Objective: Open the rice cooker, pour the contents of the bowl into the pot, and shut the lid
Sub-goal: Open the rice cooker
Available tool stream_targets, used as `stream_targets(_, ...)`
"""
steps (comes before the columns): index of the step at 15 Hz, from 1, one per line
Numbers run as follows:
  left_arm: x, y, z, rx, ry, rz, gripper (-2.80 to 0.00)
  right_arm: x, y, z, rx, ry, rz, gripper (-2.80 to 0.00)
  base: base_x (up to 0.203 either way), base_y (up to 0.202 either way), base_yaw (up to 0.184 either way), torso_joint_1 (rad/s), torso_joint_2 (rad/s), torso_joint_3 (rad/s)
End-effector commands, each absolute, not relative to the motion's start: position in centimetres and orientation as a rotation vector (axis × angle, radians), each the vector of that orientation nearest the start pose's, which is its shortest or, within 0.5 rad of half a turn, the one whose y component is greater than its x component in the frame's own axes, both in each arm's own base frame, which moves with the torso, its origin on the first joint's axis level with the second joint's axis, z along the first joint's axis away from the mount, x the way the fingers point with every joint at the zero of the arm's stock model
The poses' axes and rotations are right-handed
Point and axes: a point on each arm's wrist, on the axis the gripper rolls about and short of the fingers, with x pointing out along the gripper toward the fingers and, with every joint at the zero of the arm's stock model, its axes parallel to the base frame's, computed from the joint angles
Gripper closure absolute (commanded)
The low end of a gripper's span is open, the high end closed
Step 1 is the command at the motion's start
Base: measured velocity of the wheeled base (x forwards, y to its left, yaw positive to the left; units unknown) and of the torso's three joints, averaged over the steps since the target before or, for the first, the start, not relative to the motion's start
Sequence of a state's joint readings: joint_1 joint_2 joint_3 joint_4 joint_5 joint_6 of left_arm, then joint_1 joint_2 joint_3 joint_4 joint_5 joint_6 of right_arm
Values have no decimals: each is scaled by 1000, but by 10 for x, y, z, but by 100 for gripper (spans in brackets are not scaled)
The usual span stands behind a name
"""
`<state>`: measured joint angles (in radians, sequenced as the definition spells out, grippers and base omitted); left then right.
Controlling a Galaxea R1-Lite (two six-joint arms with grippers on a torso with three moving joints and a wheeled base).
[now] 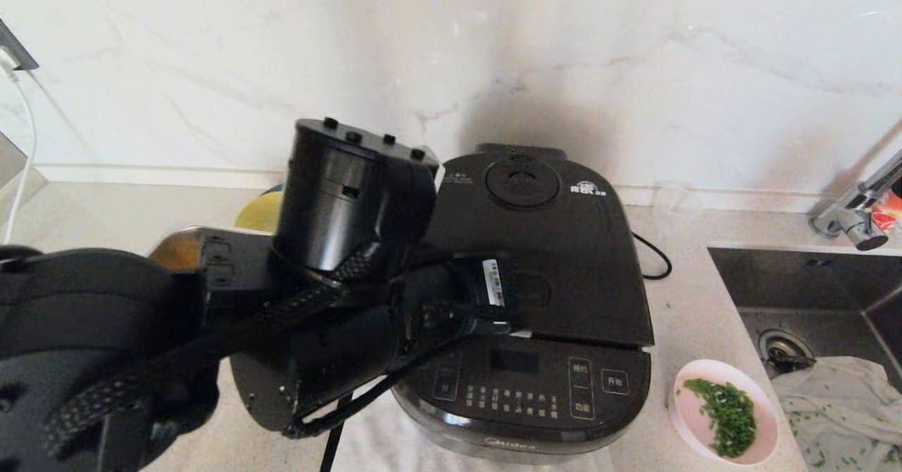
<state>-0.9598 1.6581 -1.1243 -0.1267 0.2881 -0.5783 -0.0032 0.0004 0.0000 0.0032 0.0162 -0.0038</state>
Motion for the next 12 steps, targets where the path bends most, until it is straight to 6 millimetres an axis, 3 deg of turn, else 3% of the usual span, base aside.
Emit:
stream_targets(1,172,-236,261,-371,443,-571,0,-23,0,75,-5,3,15,0,0,0,0,0,0,0)
stream_targets(7,160,-205,307,-444,295,-590,0,-23,0,75,-5,3,14,0,0,0,0,0,0,0)
stream_targets(12,134,-160,344,-388,125,-603,0,-23,0,75,-5,3,14,0,0,0,0,0,0,0)
